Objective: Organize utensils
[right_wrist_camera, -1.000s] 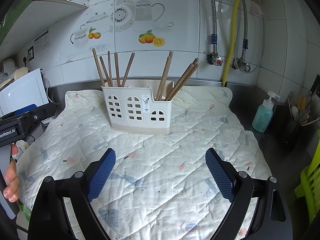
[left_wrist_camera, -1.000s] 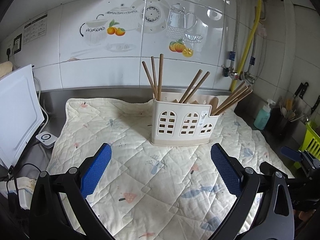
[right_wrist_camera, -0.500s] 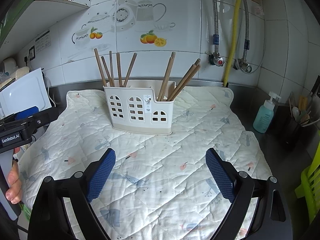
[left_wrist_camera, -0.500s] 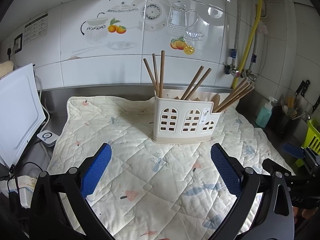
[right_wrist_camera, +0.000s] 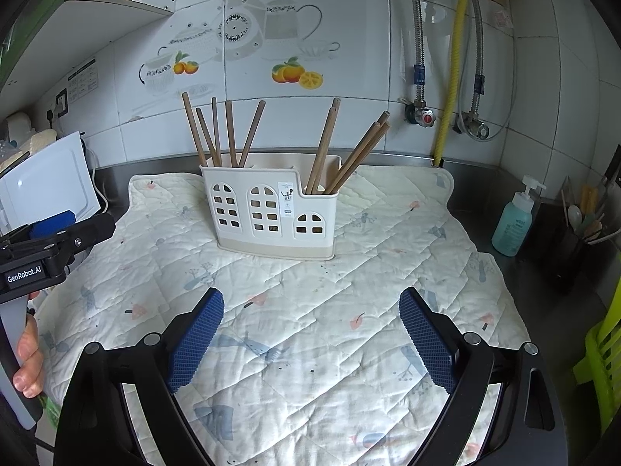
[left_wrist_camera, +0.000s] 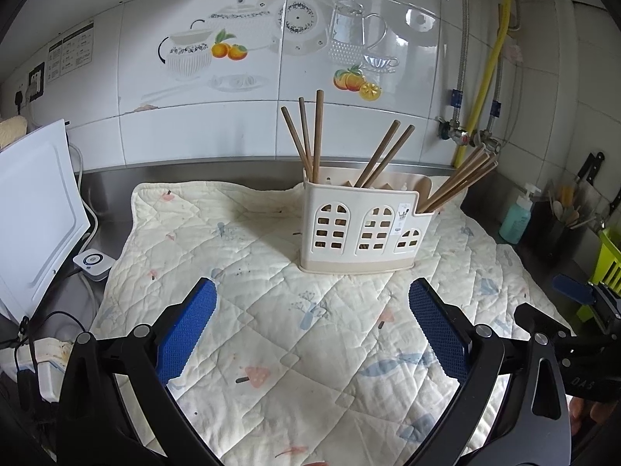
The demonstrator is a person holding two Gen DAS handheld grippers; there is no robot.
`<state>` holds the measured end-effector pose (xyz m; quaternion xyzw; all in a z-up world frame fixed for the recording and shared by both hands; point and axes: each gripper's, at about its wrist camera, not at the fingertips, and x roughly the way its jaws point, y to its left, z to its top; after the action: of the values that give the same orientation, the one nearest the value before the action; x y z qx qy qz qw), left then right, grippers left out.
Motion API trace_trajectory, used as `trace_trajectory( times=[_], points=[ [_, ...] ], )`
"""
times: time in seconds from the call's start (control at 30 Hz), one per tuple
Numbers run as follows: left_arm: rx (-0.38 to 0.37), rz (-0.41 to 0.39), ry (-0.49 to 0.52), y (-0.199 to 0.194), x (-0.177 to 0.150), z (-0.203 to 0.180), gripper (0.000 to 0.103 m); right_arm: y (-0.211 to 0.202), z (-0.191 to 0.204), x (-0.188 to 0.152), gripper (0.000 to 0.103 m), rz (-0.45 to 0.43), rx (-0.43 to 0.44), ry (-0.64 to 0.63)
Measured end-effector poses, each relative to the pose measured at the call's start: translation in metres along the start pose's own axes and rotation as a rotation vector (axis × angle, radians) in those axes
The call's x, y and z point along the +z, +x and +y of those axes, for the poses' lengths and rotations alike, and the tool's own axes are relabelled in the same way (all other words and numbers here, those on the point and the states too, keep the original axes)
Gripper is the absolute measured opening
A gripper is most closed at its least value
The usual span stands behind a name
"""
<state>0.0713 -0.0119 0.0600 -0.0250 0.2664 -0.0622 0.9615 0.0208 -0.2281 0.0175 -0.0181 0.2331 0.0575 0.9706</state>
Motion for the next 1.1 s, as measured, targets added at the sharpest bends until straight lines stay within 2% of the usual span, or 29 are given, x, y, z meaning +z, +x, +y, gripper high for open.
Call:
trace_trajectory(
  times=[1.1],
  points=[
    [0.035, 0.042, 0.032, 0.006, -0.017, 0.002, 0.098, 0.014, -0.005, -0.006, 0.089, 0.036, 0.010, 0.024]
  ],
)
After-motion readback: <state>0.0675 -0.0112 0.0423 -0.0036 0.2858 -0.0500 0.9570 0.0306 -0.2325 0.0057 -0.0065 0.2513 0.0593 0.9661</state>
